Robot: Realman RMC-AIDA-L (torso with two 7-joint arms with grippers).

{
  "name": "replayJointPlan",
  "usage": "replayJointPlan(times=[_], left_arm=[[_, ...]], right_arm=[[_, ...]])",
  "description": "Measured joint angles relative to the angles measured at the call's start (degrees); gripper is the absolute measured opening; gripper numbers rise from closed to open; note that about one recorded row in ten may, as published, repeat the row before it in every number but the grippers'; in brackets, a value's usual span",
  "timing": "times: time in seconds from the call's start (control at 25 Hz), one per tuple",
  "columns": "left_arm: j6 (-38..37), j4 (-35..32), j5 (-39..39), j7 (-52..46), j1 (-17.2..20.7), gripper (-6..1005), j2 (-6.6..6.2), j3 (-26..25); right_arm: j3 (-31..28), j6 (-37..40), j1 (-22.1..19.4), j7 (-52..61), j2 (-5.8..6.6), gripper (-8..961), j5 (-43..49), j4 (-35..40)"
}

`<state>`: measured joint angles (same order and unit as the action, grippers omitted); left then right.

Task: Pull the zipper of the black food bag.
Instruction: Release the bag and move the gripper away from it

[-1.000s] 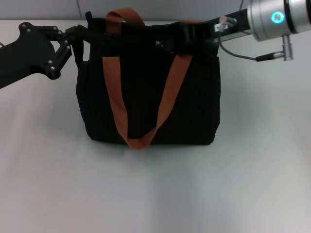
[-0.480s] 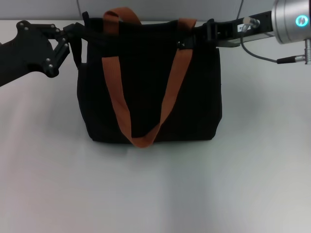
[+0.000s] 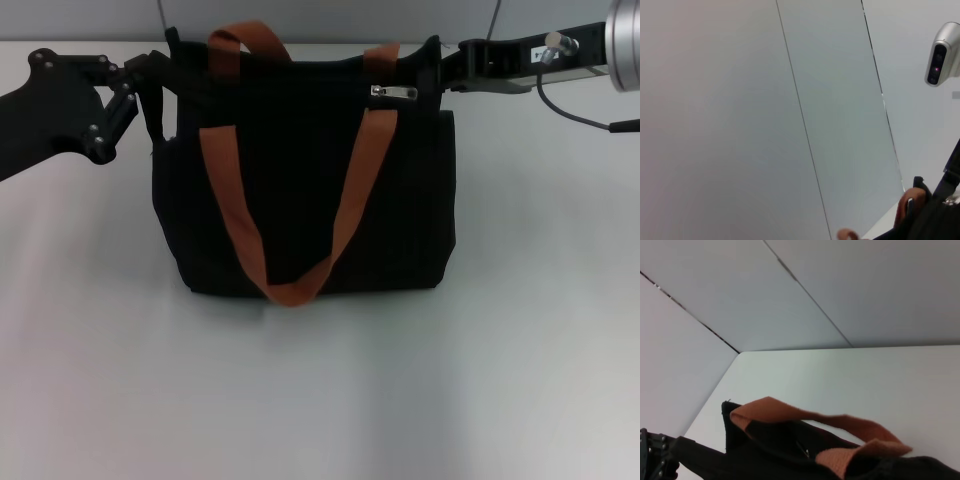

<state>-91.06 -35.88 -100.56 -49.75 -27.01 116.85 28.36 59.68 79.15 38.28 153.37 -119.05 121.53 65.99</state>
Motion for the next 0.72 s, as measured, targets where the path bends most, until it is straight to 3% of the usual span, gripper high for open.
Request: replayJointPlan(times=[0.4, 0.72], left_arm=[[0.00, -0.44, 0.09, -0.95, -0.05, 113, 0.24, 0.03], [-0.39, -0.49, 0.66, -1.42, -0.06, 115, 0.37, 0.10]], right_arm=[[-3.65, 3.64, -1.46, -3.29, -0.08, 0, -0.59, 0.61], [-8.89, 4.68, -2.39, -12.93, -0.02, 32, -7.69, -2.44]])
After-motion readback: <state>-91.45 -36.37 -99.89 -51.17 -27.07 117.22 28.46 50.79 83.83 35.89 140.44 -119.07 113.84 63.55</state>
